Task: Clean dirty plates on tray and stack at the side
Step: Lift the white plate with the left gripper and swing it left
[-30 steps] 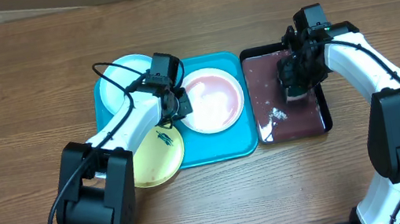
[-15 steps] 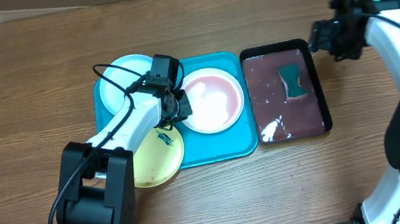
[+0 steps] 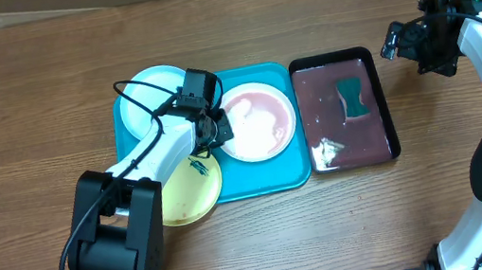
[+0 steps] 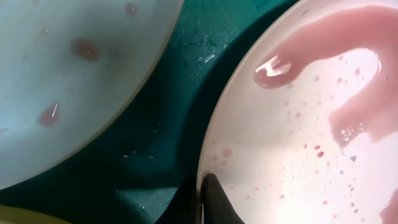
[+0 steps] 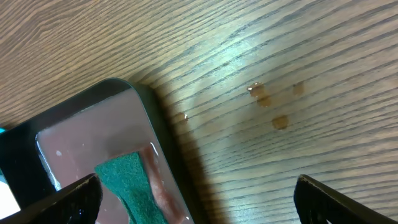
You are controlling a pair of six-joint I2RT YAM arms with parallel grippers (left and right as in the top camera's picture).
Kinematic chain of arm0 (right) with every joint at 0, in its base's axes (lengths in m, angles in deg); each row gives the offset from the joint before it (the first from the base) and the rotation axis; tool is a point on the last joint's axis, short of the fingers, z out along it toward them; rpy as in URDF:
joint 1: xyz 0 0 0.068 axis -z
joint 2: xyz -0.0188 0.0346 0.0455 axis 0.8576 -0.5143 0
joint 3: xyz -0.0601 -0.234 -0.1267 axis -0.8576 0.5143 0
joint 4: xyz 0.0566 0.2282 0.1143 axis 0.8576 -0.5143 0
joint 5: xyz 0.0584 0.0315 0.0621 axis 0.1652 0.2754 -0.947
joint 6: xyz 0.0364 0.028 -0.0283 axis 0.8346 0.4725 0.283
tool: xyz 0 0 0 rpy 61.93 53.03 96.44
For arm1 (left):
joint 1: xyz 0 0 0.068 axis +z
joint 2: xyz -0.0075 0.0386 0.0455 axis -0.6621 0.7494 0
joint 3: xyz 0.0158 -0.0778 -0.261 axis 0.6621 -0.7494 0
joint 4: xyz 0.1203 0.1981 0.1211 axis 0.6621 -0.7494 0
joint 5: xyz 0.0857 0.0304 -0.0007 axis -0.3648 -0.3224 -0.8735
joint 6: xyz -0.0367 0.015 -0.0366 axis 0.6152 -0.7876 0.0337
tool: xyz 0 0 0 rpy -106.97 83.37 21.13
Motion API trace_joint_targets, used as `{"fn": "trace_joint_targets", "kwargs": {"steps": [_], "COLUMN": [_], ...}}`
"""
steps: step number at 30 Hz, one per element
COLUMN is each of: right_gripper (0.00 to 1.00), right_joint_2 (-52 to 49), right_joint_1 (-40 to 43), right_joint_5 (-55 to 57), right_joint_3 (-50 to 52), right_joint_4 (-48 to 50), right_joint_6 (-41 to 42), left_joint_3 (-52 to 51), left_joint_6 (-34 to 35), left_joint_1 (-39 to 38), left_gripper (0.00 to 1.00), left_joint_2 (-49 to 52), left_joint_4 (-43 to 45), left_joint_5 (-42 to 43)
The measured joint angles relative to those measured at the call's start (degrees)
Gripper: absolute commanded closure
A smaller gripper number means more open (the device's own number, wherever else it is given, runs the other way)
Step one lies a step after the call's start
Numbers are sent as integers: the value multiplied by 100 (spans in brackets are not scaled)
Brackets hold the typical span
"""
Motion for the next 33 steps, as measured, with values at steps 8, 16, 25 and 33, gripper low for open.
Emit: {"fn": "trace_joint_targets", "kwargs": {"steps": [8, 16, 25, 33], "right_gripper": [0, 0, 0, 0], "right_joint_2": [0, 0, 0, 0], "right_joint_1": [-2, -2, -2, -2], "right_joint_5": [0, 0, 0, 0], "right_joint_3": [7, 7, 7, 7], "right_joint_4": [-2, -2, 0, 0], "right_joint_6": [2, 2, 4, 4], "left_joint_3": [638, 1303, 1683, 2033], "left_joint_6": [-330, -678, -831, -866], "left_joint_1": [2, 4, 4, 0], "left_gripper": [96, 96, 96, 96], "left_joint_2": [0, 4, 4, 7], "left_joint_4": [-754, -1054, -1182, -1202], "left_joint_5": [-116, -315, -337, -356]}}
